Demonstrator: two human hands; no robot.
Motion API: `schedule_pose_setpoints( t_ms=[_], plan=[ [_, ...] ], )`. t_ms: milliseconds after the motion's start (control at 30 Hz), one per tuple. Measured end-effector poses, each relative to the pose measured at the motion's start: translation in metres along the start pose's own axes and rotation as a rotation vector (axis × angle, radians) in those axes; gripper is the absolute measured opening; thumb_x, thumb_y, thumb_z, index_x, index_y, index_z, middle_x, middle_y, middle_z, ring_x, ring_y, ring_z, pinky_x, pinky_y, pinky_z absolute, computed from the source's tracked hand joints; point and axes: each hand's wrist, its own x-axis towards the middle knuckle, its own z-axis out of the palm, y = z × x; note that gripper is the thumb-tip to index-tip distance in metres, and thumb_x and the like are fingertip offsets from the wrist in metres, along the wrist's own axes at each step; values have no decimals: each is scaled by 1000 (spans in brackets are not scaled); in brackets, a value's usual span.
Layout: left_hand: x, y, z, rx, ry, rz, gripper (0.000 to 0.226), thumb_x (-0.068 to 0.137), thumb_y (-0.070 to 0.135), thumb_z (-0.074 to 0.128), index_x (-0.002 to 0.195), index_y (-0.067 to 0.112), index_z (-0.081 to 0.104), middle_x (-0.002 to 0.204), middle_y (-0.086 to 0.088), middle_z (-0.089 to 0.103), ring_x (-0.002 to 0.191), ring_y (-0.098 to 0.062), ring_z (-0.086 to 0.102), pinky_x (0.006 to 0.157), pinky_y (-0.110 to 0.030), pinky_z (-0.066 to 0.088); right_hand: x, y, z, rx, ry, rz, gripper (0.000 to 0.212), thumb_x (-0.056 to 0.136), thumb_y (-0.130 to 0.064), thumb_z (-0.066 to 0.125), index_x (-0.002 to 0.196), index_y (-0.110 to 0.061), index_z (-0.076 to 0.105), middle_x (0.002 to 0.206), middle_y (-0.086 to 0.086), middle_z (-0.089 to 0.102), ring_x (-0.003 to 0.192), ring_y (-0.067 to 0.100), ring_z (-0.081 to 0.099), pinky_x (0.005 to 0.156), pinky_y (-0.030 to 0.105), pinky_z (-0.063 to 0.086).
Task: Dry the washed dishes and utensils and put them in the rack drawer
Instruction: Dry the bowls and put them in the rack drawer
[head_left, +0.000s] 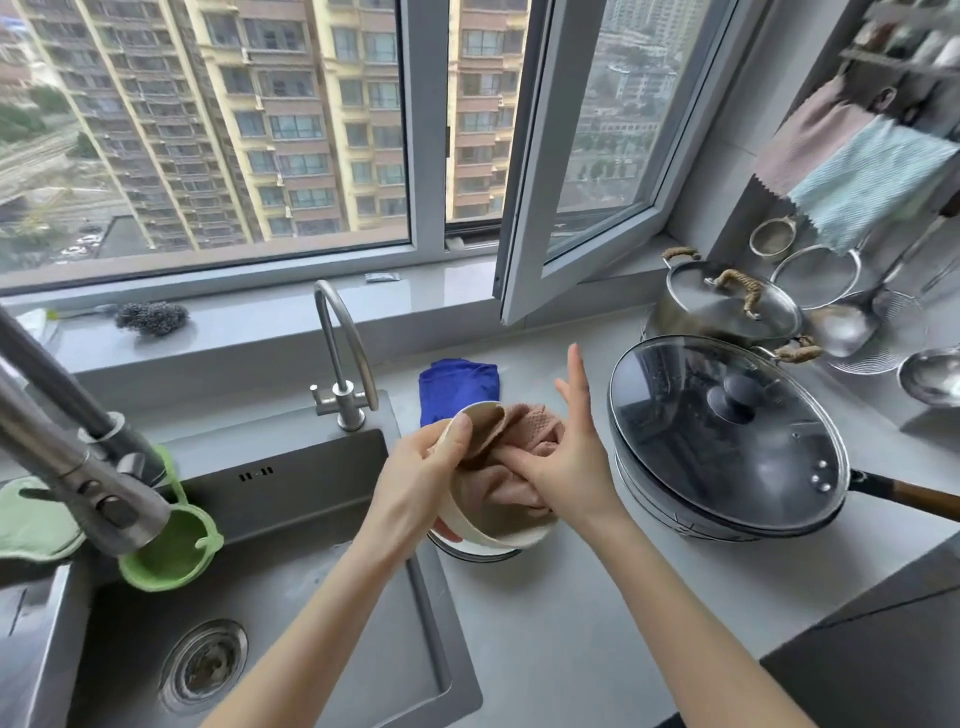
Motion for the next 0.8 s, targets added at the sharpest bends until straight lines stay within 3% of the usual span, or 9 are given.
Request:
schedule_pose_setpoints(
  t_ms=[67,133,233,300,400,500,600,667,800],
  plan=[
    [0,-1,-2,162,-63,68,29,85,57,46,100,45,68,86,11,72,76,-18,68,59,-42,55,10,-6,2,-140,-52,49,114,72,-27,78,139,-60,-8,102,-18,56,100,9,60,97,30,45],
    [0,2,-4,220,-60,95,35,82,57,45,99,37,68,78,5,70,67,-19,64,49,-35,53,22,-7,9,-176,-32,110,106,73,-28,71,142,-57,-5,75,-12,63,84,20,66,87,39,52],
    [3,3,-1,361,89,196,41,79,57,42,86,25,66,71,2,64,71,-20,59,57,-32,48,27,-1,17,-10,55,314,98,66,-24,69,143,-50,15,81,-7,65,84,26,67,81,44,55],
    [5,0,5,442,251,227,41,77,58,39,84,25,63,76,1,63,79,-19,57,68,-34,43,18,3,26,337,99,594,82,68,-5,66,139,-32,36,78,4,63,60,26,64,56,37,55],
    [5,-8,16,392,426,172,42,79,55,41,104,29,63,94,-1,58,81,-16,51,72,-27,33,-7,11,39,765,40,805,22,83,16,42,81,-7,44,41,3,38,26,13,29,35,14,29],
    [-3,-20,23,203,514,149,52,81,53,41,122,26,56,108,-1,54,86,-11,49,78,-23,33,-15,-1,50,830,106,813,34,84,19,34,68,-11,35,36,2,34,22,12,25,33,12,28],
    [-9,-34,6,132,241,81,53,77,61,45,124,38,48,112,3,57,94,-14,57,82,-30,44,-18,-8,43,653,201,744,27,71,25,51,71,-2,47,42,6,46,30,17,42,36,24,38],
    [-1,-28,-17,27,-89,-60,48,70,63,56,114,45,53,108,5,66,97,-16,65,85,-47,54,-20,-7,33,253,170,597,25,62,12,58,69,-13,53,54,8,54,47,25,53,45,39,48],
    [12,-16,-43,-43,-475,-228,29,76,49,57,104,48,65,110,4,70,102,-24,67,94,-56,47,-26,-22,17,-363,-20,284,59,71,-4,61,126,-24,53,103,5,67,100,27,60,82,29,46]
  ],
)
